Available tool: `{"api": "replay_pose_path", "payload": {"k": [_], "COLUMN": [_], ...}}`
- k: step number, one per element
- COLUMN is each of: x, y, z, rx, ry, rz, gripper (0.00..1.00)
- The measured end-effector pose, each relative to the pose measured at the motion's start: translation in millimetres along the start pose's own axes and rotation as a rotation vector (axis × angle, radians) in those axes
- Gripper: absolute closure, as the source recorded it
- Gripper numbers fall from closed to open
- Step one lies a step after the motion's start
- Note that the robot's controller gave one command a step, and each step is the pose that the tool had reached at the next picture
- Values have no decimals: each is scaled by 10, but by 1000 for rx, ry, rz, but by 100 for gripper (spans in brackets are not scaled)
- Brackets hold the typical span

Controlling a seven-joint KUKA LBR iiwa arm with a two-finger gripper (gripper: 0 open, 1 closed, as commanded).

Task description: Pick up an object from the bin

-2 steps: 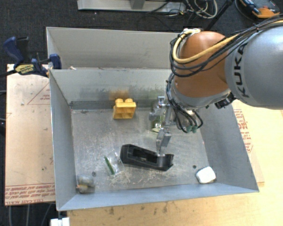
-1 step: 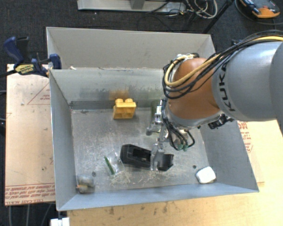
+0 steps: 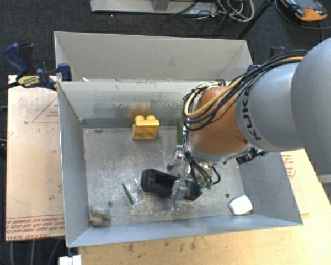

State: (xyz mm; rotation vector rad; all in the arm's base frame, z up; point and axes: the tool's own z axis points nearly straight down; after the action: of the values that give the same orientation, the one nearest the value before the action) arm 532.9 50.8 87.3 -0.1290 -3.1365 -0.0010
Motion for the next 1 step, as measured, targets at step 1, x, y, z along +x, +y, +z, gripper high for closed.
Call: {"api": "replay_pose_path", "payload": {"k": [1], "x": [132], "y": [84], "z": [-297], "rx": [0], "ry": [-1], "rz": [84], "gripper": [0]}}
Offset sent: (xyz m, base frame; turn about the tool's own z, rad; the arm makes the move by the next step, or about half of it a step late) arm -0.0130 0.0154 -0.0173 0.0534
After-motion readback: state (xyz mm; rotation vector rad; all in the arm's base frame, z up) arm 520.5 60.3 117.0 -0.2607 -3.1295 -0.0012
